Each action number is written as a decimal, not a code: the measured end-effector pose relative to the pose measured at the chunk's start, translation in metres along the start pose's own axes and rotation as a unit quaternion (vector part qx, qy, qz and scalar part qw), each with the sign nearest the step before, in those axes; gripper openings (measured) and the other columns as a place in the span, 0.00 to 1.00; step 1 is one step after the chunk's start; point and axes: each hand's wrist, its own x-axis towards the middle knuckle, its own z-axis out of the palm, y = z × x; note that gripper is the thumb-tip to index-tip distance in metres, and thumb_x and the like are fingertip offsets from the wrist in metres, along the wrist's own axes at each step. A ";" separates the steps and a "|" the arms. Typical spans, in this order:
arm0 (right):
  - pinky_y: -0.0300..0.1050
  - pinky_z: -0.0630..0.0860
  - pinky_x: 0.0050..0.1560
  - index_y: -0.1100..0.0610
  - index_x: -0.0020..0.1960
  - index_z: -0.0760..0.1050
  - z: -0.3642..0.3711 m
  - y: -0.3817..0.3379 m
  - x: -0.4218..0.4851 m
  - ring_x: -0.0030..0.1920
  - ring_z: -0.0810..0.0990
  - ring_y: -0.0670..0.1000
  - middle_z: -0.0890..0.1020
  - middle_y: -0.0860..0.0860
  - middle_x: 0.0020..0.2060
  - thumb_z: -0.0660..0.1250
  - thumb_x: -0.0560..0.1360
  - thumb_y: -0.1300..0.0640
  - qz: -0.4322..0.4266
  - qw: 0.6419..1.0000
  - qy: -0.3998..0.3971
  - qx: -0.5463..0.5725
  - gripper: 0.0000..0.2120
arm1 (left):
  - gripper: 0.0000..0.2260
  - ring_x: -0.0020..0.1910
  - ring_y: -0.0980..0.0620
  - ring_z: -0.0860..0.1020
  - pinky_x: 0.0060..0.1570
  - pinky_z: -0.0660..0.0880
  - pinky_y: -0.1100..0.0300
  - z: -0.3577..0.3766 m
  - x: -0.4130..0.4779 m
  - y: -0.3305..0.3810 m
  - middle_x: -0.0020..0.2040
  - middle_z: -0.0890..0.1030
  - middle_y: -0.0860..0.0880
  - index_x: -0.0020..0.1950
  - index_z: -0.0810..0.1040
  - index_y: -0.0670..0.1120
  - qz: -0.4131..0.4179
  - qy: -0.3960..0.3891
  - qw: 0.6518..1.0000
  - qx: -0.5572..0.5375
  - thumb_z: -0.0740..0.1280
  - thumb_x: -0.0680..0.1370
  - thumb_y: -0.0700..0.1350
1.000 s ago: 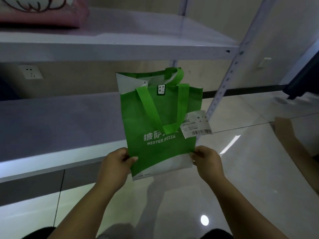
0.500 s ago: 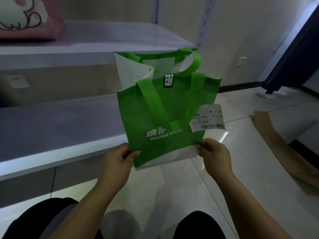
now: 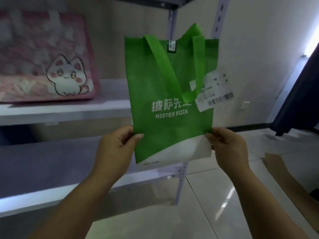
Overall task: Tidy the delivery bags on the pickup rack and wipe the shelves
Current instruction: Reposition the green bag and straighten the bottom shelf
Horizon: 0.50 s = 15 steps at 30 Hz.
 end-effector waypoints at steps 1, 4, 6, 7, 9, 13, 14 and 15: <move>0.52 0.79 0.49 0.45 0.45 0.78 -0.001 -0.009 0.005 0.43 0.81 0.49 0.81 0.41 0.39 0.65 0.76 0.61 -0.012 1.000 0.000 -0.004 0.11 | 0.11 0.42 0.59 0.82 0.48 0.79 0.56 -0.006 0.005 0.008 0.41 0.83 0.62 0.40 0.80 0.59 0.007 0.002 1.000 -0.006 0.67 0.76 0.42; 0.53 0.79 0.49 0.42 0.42 0.76 -0.002 -0.034 0.018 0.43 0.81 0.52 0.81 0.43 0.39 0.66 0.76 0.60 -0.041 0.999 -0.003 -0.009 0.13 | 0.12 0.42 0.54 0.82 0.48 0.79 0.48 -0.023 0.019 0.030 0.41 0.84 0.57 0.39 0.80 0.58 0.039 0.019 0.999 -0.014 0.67 0.75 0.41; 0.55 0.79 0.49 0.41 0.42 0.77 -0.001 -0.048 0.028 0.44 0.81 0.54 0.83 0.46 0.41 0.66 0.75 0.60 -0.048 0.999 -0.003 0.005 0.12 | 0.12 0.41 0.54 0.83 0.48 0.80 0.48 -0.033 0.030 0.043 0.41 0.84 0.57 0.39 0.80 0.57 0.060 0.030 0.998 -0.019 0.68 0.75 0.39; 0.56 0.80 0.48 0.42 0.42 0.78 0.000 -0.055 0.034 0.44 0.81 0.54 0.83 0.48 0.42 0.66 0.75 0.59 -0.048 0.999 -0.002 0.013 0.12 | 0.12 0.42 0.54 0.83 0.48 0.80 0.48 -0.038 0.036 0.049 0.41 0.85 0.56 0.39 0.81 0.56 0.066 0.030 0.997 -0.022 0.68 0.75 0.38; 0.57 0.79 0.49 0.44 0.44 0.79 0.002 -0.068 0.045 0.45 0.82 0.54 0.84 0.48 0.43 0.66 0.75 0.58 -0.056 0.998 0.005 0.022 0.09 | 0.12 0.43 0.55 0.83 0.48 0.80 0.51 -0.048 0.048 0.060 0.41 0.85 0.57 0.40 0.81 0.55 0.077 0.029 0.996 -0.031 0.67 0.75 0.37; 0.55 0.79 0.52 0.47 0.47 0.79 0.006 -0.096 0.066 0.45 0.81 0.53 0.82 0.47 0.42 0.66 0.75 0.59 -0.091 0.995 0.020 0.022 0.07 | 0.13 0.42 0.61 0.82 0.45 0.80 0.63 -0.063 0.072 0.077 0.38 0.83 0.63 0.41 0.79 0.57 0.114 0.033 0.993 -0.027 0.67 0.75 0.37; 0.54 0.79 0.51 0.46 0.45 0.78 0.009 -0.101 0.071 0.45 0.80 0.53 0.82 0.46 0.42 0.66 0.75 0.60 -0.093 0.995 0.022 0.027 0.08 | 0.13 0.41 0.62 0.82 0.44 0.79 0.65 -0.066 0.077 0.080 0.38 0.83 0.64 0.42 0.79 0.57 0.124 0.034 0.991 -0.022 0.67 0.76 0.37; 0.54 0.79 0.51 0.45 0.44 0.78 0.013 -0.106 0.075 0.45 0.80 0.52 0.82 0.45 0.41 0.66 0.75 0.60 -0.093 0.995 0.024 0.034 0.09 | 0.13 0.41 0.63 0.82 0.43 0.79 0.67 -0.069 0.083 0.081 0.37 0.83 0.65 0.41 0.79 0.57 0.130 0.036 0.991 -0.013 0.66 0.76 0.38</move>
